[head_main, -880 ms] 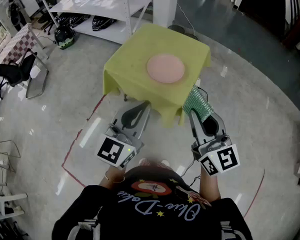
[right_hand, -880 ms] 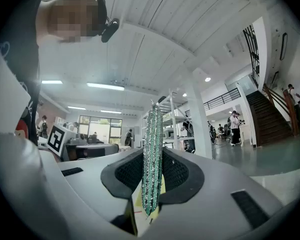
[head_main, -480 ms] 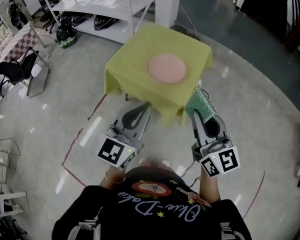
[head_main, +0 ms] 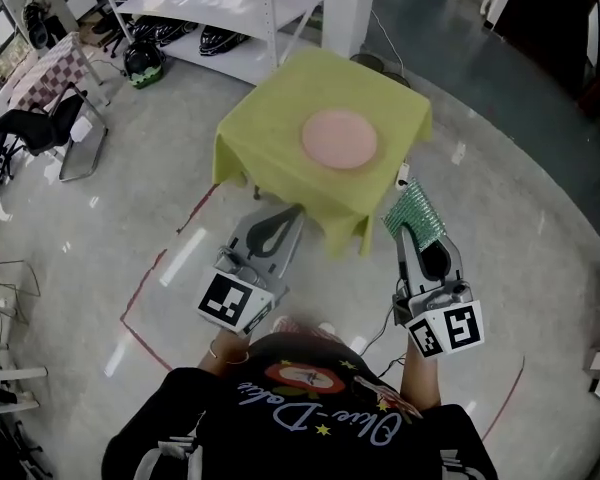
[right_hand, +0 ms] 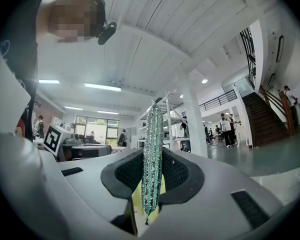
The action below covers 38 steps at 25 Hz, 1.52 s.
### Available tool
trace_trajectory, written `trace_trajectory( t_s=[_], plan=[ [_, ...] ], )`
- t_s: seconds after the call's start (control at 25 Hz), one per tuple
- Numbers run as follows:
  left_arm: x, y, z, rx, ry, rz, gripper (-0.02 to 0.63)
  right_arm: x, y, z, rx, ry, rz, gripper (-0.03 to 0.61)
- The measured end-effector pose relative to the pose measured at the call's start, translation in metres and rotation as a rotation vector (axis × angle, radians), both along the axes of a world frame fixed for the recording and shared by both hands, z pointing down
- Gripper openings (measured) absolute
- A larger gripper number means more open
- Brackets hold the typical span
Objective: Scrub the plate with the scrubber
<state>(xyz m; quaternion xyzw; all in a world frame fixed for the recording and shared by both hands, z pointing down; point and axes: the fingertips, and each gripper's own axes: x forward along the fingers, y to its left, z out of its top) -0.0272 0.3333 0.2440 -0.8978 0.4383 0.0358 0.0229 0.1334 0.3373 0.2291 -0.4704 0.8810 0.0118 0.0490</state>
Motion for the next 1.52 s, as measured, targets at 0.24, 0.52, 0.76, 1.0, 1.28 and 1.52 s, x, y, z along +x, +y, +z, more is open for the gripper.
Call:
trace_trajectory(
  t_s=[0.24,0.52,0.76,1.0,1.28,1.52],
  plan=[
    [0.017,-0.001,-0.004,0.002,-0.026,-0.028,0.002,0.020,-0.003,-0.002,0.006,0.006,-0.025,0.069],
    [0.027,-0.006,-0.005,-0.040,-0.033,-0.086,0.002,0.034,-0.017,-0.003,0.005,0.005,-0.068,0.069],
    [0.025,-0.018,0.008,-0.048,-0.042,-0.110,0.002,0.038,-0.033,0.009,-0.003,-0.006,-0.082,0.069],
    [0.017,-0.053,0.019,-0.048,-0.033,-0.094,0.002,0.038,-0.055,0.019,-0.011,-0.002,-0.053,0.069],
    [0.009,-0.131,0.025,-0.056,-0.025,-0.034,0.003,0.032,-0.113,0.022,-0.019,0.009,0.015,0.069],
    [-0.002,-0.201,0.036,-0.085,-0.019,0.007,0.002,0.021,-0.170,0.035,-0.047,0.011,0.067,0.069]
  ],
)
